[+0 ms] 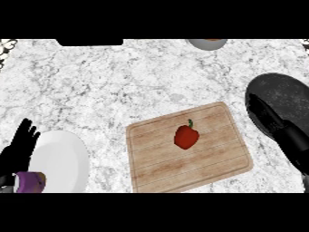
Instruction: Pick the bell pepper from the cutting board and place it in the pan
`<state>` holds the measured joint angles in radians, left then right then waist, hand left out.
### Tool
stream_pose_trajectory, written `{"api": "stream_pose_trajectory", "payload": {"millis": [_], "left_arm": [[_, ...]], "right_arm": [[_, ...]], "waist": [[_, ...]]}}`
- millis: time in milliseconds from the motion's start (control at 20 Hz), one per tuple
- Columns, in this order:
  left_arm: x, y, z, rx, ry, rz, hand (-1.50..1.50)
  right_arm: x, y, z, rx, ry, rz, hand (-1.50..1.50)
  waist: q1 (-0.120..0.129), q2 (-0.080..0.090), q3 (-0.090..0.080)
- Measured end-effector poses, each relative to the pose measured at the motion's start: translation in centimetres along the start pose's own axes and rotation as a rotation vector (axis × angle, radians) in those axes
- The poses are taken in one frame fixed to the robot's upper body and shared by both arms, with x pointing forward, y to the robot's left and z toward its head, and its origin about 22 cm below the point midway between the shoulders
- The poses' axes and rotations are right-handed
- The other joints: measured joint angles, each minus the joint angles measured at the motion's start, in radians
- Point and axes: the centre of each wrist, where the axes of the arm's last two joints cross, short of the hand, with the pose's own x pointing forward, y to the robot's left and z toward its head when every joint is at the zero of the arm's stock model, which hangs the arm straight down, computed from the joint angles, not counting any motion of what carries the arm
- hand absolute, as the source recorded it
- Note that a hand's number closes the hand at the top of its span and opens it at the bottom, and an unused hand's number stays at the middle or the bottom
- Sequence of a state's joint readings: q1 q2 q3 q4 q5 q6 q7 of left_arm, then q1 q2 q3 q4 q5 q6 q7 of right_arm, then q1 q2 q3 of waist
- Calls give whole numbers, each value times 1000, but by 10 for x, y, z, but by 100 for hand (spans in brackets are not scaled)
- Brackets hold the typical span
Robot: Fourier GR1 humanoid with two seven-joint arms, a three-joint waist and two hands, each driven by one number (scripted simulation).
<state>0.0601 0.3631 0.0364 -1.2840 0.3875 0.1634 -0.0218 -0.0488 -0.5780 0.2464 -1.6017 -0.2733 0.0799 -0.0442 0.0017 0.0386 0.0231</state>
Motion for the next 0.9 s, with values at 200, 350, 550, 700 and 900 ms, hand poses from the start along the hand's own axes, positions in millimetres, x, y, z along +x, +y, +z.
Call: {"api": "stream_pose_trajectory", "payload": {"millis": [200,350,550,700,900], "left_arm": [[29,-19,-9,-51,-85,-25,0],[58,-38,-17,-106,-189,-34,0],[71,-51,-17,-139,-234,-27,0],[81,-61,-14,-153,-246,-22,0],[93,-68,-14,-172,-256,-25,0]], "right_arm": [[20,8,-22,-119,-101,-67,150],[36,9,-35,-272,-160,-51,150],[29,17,-19,-482,-135,137,-150],[20,40,8,-546,-87,235,-150],[26,54,40,-578,-26,379,-150]], "waist": [[0,-26,-14],[-11,-37,-20],[-41,-50,-25],[-50,-53,-25],[-41,-49,-26]]}}
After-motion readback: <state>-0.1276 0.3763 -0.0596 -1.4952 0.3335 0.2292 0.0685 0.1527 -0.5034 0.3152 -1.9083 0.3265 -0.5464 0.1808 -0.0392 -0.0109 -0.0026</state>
